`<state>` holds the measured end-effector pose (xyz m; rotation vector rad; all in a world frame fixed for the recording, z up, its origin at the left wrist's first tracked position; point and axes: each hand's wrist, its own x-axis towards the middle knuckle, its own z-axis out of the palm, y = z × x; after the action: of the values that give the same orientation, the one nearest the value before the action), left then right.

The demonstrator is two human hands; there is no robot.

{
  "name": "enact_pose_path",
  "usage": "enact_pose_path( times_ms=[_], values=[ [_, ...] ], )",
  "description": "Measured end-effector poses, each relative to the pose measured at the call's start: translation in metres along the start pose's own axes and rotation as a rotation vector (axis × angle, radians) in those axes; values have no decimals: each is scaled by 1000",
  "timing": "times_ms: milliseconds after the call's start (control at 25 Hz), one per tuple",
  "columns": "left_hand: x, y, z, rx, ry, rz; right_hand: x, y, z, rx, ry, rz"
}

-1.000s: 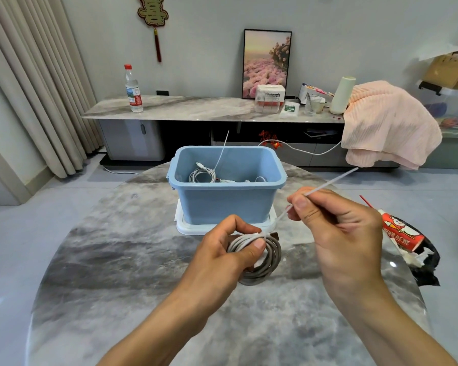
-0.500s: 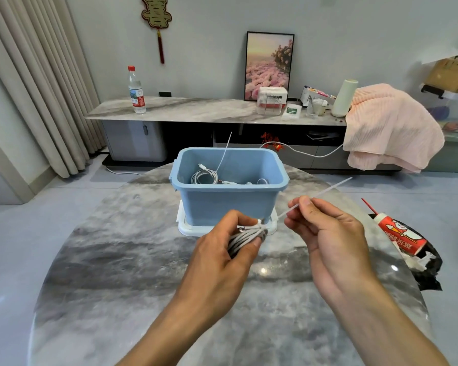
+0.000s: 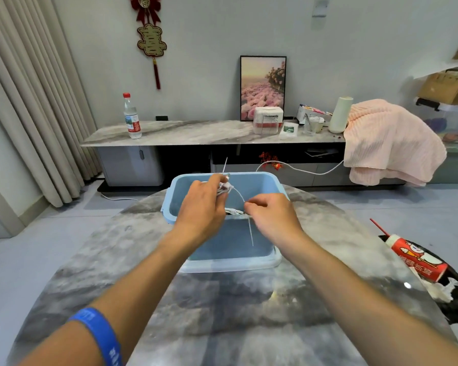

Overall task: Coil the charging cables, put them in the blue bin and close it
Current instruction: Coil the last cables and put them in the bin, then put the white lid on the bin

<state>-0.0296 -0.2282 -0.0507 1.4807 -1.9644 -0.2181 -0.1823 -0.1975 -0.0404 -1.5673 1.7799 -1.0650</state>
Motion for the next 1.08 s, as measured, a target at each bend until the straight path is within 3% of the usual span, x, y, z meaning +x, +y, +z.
enact_pose_path(
  times_ms=[80, 160, 280, 360, 480, 560, 640, 720, 840, 880, 1080],
  values=[
    [15, -13, 13, 78, -157, -37, 9, 18, 7, -641, 11, -336],
    [17, -25, 19, 142, -308, -33, 14, 36, 7, -885, -66, -415],
    [7, -37, 14, 198, -360, 41, 23, 55, 7, -904, -52, -503],
    [1, -38, 13, 414, -364, 114, 28, 61, 10, -893, -21, -526],
    [-10, -36, 14, 403, -130, 142, 17, 58, 10, -911, 132, -643],
    [-17, -39, 4, 325, -12, 147, -2, 64, 3, -691, 279, -757],
    [-17, -47, -16, 310, 94, 148, -23, 87, 3, -576, 232, -835],
    [-13, -44, -44, 345, 177, 144, -32, 112, 22, -708, 37, -762],
    [-8, -35, -71, 386, 249, 171, -20, 131, 59, -865, -232, -347],
    [-11, -35, -75, 381, 254, 162, -17, 131, 70, -898, -295, -296],
    [-28, -55, -72, 369, 232, 134, -30, 142, 53, -1152, -360, -455]
  ],
)
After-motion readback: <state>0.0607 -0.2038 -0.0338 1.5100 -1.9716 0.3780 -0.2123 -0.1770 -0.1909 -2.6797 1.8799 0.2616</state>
